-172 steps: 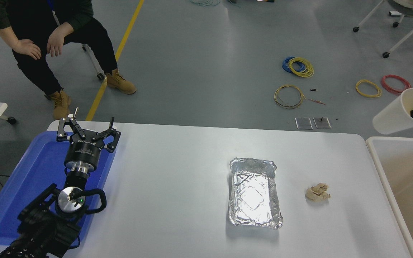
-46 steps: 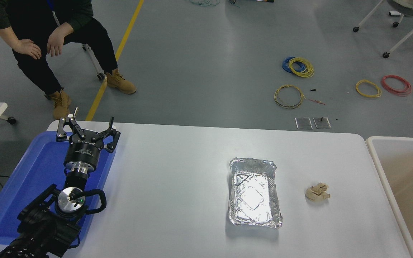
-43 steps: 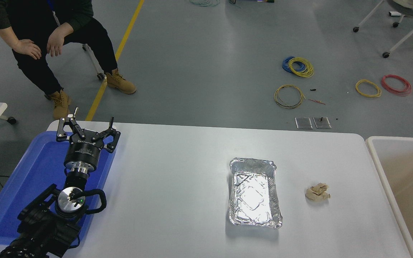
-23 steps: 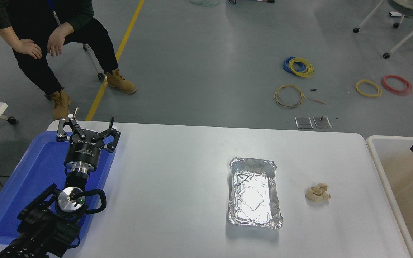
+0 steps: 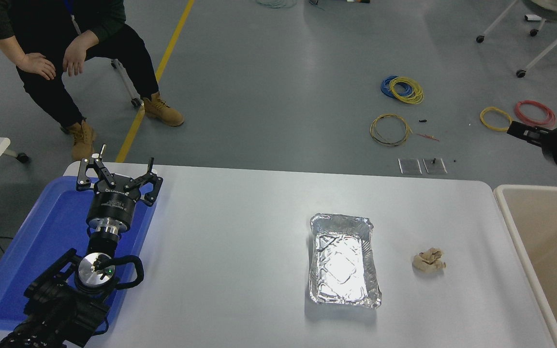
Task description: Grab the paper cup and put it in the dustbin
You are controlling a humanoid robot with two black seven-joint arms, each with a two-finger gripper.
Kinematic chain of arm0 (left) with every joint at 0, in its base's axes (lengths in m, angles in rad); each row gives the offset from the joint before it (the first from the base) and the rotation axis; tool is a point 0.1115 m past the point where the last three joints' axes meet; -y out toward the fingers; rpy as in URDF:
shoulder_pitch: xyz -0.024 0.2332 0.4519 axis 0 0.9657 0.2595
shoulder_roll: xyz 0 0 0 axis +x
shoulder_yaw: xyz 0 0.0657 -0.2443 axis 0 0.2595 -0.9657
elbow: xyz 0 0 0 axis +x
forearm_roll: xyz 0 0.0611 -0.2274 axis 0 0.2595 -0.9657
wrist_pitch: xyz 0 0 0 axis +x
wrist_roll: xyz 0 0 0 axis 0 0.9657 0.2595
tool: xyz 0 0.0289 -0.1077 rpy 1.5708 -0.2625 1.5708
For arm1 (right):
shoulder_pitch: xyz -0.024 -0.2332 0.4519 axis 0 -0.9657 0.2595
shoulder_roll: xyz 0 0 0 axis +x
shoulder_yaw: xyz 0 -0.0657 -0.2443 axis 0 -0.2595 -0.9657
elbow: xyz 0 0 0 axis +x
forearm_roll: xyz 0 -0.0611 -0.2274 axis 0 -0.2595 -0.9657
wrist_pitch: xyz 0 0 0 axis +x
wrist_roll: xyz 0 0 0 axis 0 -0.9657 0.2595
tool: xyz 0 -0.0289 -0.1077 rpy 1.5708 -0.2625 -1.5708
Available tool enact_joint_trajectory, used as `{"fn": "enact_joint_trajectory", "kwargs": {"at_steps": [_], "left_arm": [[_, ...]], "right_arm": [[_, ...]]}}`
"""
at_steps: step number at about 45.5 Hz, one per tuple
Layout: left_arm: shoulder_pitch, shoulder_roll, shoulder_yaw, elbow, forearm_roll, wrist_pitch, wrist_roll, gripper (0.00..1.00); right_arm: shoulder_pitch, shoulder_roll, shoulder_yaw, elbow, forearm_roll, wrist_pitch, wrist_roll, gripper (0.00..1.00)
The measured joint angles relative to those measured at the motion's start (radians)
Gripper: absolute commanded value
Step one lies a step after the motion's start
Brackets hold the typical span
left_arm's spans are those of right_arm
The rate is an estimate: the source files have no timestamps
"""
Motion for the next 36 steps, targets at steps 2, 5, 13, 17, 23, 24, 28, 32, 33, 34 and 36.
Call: {"fn": "enact_joint_trajectory", "kwargs": {"at_steps": [2,5,13,17,23,24,28,32,33,34,36], "left_arm": [[0.0,0.0,0.0,0.0,0.0,0.0,0.0,1.0],[0.0,0.0,0.0,0.0,0.0,0.0,0.0,1.0],[0.0,0.0,0.0,0.0,0.0,0.0,0.0,1.0],[0.0,0.0,0.0,0.0,0.0,0.0,0.0,1.0],[0.0,0.0,0.0,0.0,0.0,0.0,0.0,1.0],[0.0,0.0,0.0,0.0,0.0,0.0,0.0,1.0],[0.0,0.0,0.0,0.0,0.0,0.0,0.0,1.0],[0.0,0.0,0.0,0.0,0.0,0.0,0.0,1.0],[0.0,0.001,0.0,0.0,0.0,0.0,0.0,1.0],[0.0,0.001,0.0,0.0,0.0,0.0,0.0,1.0],[0.0,0.0,0.0,0.0,0.0,0.0,0.0,1.0]], "right_arm": [[0.028,0.006,-0.006,0.011,-0.002,0.037,0.0,1.0],[0.07,0.014,-0.015,0.031,-0.005,0.087,0.0,1.0],[0.184,0.042,-0.081,0.14,-0.008,0.183,0.0,1.0],[0.24,0.06,-0.115,0.216,-0.009,0.212,0.0,1.0],[0.305,0.08,-0.144,0.317,-0.01,0.244,0.0,1.0],[0.313,0.082,-0.146,0.33,-0.01,0.25,0.0,1.0],[0.35,0.091,-0.157,0.388,-0.01,0.286,0.0,1.0],[0.381,0.101,-0.163,0.437,-0.01,0.325,0.0,1.0],[0.39,0.103,-0.165,0.451,-0.011,0.335,0.0,1.0],[0.399,0.105,-0.167,0.464,-0.011,0.345,0.0,1.0],[0.418,0.11,-0.168,0.492,-0.011,0.365,0.0,1.0]]}}
